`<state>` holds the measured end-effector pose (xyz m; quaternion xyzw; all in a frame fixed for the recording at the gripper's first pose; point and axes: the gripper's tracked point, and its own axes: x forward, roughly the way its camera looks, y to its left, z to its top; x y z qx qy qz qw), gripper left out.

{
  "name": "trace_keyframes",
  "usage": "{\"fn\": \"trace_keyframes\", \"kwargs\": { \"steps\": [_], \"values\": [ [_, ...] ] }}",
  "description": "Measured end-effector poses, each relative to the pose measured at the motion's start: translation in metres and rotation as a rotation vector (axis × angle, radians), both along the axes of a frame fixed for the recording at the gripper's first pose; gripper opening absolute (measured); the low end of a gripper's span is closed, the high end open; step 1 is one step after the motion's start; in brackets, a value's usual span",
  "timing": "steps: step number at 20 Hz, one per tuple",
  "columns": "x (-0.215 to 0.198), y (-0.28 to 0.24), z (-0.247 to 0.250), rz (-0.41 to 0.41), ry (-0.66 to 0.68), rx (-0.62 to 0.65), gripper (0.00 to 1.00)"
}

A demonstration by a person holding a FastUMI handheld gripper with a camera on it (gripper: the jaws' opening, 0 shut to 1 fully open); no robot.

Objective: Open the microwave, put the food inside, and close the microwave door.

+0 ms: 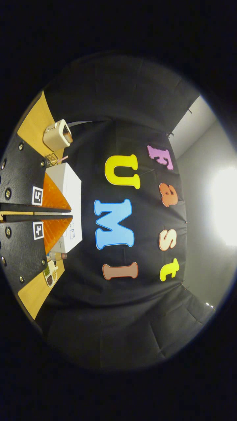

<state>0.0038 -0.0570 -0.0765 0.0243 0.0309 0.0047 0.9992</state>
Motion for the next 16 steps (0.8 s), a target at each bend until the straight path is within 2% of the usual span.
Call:
{"fn": "trace_keyframes", "kwargs": {
  "steps": [2,5,8,10,16],
  "values": [
    [-0.006,0.006,0.008,0.013,-0.001,-0.008,0.09],
    [-0.014,0.011,0.009,0.008,0.042,0.050,0.98],
    [-0.009,0.031,0.011,0.074,0.065,0.177,0.98],
    [-0.005,0.029,0.007,0.077,0.090,0.206,0.98],
    [0.003,0.020,0.008,0.031,0.056,0.098,0.98]
  ]
}}
